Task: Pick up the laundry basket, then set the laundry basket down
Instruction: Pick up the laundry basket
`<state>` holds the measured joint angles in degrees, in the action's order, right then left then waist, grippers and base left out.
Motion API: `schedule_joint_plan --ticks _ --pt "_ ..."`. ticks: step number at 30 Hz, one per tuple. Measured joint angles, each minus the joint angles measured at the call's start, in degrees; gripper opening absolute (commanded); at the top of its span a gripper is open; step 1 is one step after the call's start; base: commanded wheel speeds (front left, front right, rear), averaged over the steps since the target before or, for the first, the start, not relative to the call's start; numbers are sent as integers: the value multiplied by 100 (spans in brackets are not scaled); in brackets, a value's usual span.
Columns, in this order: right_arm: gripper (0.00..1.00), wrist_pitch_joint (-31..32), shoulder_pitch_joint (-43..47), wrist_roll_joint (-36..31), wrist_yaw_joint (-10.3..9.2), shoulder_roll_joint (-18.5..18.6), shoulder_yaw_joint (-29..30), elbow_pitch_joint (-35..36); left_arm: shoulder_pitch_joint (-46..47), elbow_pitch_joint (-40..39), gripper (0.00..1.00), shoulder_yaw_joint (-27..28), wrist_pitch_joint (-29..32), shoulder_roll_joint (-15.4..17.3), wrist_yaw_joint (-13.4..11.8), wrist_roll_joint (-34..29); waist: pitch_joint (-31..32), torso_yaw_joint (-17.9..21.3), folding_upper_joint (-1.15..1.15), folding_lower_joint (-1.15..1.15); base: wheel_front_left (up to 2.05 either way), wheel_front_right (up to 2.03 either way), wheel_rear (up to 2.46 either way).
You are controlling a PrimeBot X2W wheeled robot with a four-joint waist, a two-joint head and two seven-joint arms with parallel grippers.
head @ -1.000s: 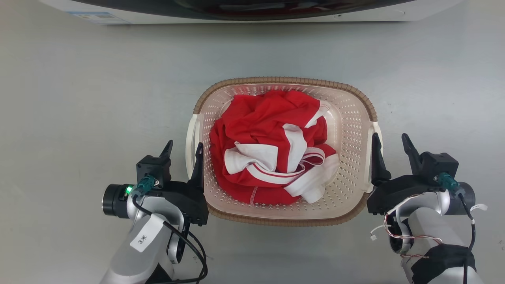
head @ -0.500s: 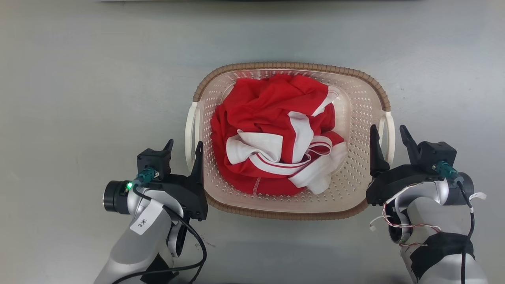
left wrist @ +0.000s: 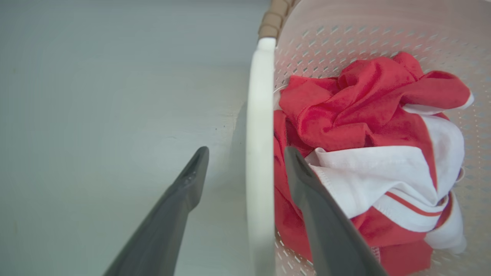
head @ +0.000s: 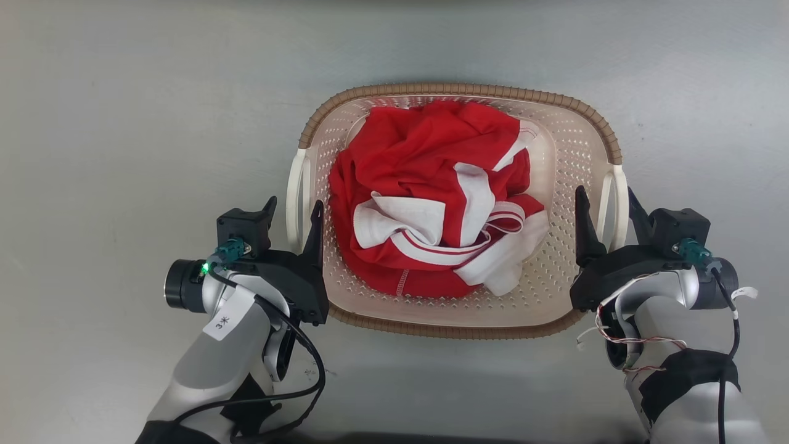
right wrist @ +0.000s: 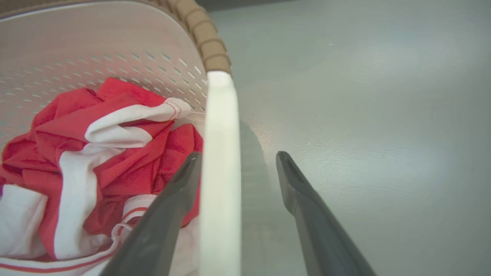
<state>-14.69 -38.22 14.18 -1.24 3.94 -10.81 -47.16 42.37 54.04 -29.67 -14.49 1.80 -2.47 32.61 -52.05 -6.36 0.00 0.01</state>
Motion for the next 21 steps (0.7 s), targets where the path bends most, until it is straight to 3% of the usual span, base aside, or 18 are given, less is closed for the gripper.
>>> schedule_joint_plan --ticks 1,2,3,4,6,7,21 --pt "100 0 -3 0 0 0 -5 -20 4 24 96 -36 0 -2 1 14 -6 -1 0 0 0 0 0" --pt "98 0 -4 0 5 0 -12 -48 8 47 81 -67 0 -2 1 31 -12 -2 0 0 0 0 0" --pt "79 0 -9 0 23 0 -21 -79 20 63 62 -97 0 -1 1 68 -17 -3 0 0 0 0 0" --pt "51 0 -17 0 24 -1 -34 -109 44 76 40 -131 1 0 2 120 -23 -4 -1 -1 0 0 0" --pt "7 0 -55 0 32 -1 -52 -155 99 80 13 -214 1 0 7 234 -35 -4 0 0 0 0 0" --pt "0 0 -80 0 44 0 -62 -169 112 82 0 -250 1 -11 47 257 -39 -4 0 0 0 0 0" --pt "0 0 -207 48 75 -27 -97 -494 118 188 0 -535 2 -19 82 773 141 -20 0 0 0 0 0"
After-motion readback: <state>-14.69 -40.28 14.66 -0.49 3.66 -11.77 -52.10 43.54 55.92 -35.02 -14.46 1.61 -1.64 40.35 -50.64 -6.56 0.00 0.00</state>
